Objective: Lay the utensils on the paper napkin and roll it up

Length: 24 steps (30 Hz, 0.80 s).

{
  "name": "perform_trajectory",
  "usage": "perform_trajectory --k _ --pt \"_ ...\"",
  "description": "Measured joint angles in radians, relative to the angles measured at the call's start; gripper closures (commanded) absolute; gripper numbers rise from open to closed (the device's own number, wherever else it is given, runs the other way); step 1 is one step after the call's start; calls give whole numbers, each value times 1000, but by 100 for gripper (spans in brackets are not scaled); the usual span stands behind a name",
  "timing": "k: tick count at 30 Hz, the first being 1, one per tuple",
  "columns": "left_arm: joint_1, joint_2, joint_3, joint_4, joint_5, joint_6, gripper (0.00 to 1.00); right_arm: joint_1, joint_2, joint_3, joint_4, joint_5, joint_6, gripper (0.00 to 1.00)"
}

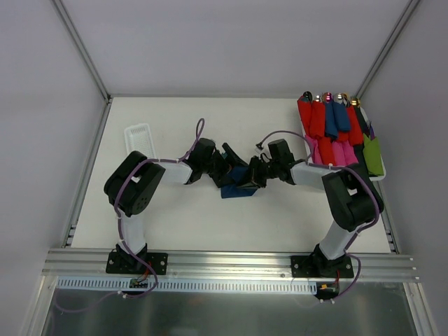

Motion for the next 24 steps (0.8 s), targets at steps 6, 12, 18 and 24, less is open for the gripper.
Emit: perform_trajectory --k 6,12,18,24 --pt "0 1 6 -11 0 0 1 32 -19 0 104 53 82 84" --pt "0 2 11 -19 0 0 1 56 -19 0 140 114 135 81" --pt "1 3 18 -35 -1 -4 1 69 0 5 138 151 162 80" --pt "3 3 23 -45 -22 -5 1 64 32 15 121 192 177 77"
